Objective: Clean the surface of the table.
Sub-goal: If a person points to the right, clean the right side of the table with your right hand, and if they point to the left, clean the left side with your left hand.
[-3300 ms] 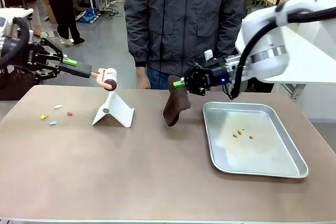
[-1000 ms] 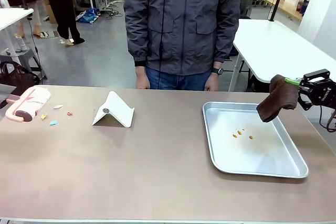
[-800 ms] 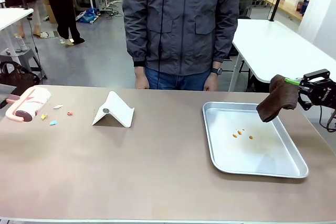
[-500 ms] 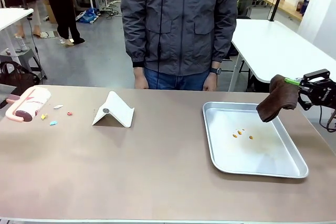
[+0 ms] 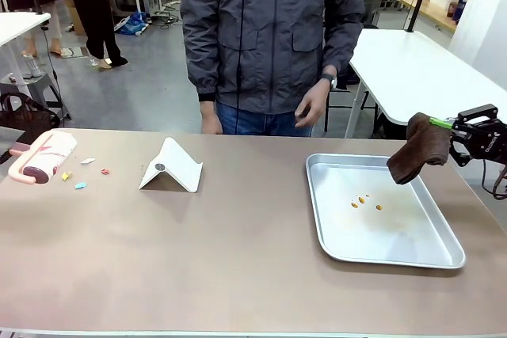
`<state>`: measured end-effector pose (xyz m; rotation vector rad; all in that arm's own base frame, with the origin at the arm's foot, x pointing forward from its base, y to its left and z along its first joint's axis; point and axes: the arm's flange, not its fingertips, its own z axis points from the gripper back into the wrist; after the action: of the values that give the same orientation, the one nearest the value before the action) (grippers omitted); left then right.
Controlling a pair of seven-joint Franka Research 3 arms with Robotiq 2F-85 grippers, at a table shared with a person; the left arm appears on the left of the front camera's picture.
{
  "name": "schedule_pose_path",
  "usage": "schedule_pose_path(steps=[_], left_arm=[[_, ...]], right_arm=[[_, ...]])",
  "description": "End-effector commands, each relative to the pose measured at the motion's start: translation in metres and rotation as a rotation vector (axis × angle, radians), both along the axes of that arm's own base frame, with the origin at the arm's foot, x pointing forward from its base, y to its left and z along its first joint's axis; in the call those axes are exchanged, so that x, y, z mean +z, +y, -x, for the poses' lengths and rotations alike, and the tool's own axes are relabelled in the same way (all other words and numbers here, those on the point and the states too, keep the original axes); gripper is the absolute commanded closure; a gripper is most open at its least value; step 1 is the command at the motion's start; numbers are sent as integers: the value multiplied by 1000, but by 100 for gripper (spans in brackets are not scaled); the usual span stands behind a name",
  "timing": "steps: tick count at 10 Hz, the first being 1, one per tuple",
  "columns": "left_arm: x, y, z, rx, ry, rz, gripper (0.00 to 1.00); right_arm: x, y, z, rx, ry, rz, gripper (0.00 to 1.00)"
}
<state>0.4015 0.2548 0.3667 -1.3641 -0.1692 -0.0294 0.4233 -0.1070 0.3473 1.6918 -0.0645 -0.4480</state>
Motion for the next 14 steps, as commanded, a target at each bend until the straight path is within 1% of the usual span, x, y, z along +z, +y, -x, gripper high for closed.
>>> schedule_pose_path(steps=[1, 10, 11, 12, 13, 14], left_arm=[[3, -3, 6, -2, -19, -2, 100], [3, -3, 6, -2, -19, -2, 100], [3, -3, 6, -2, -19, -2, 100], [3, -3, 6, -2, -19, -2, 100], [3, -3, 6, -2, -19, -2, 100], [3, -3, 6, -2, -19, -2, 100]], right_arm=[[5, -2, -1, 3, -1, -11, 100], [5, -2, -1, 3, -1, -11, 100], [0, 0, 0, 0, 0, 0, 92], [6, 9, -2, 13, -38, 125, 92], [14, 15, -4, 1, -85, 263, 92], [24, 22, -5, -1, -106, 439, 92]])
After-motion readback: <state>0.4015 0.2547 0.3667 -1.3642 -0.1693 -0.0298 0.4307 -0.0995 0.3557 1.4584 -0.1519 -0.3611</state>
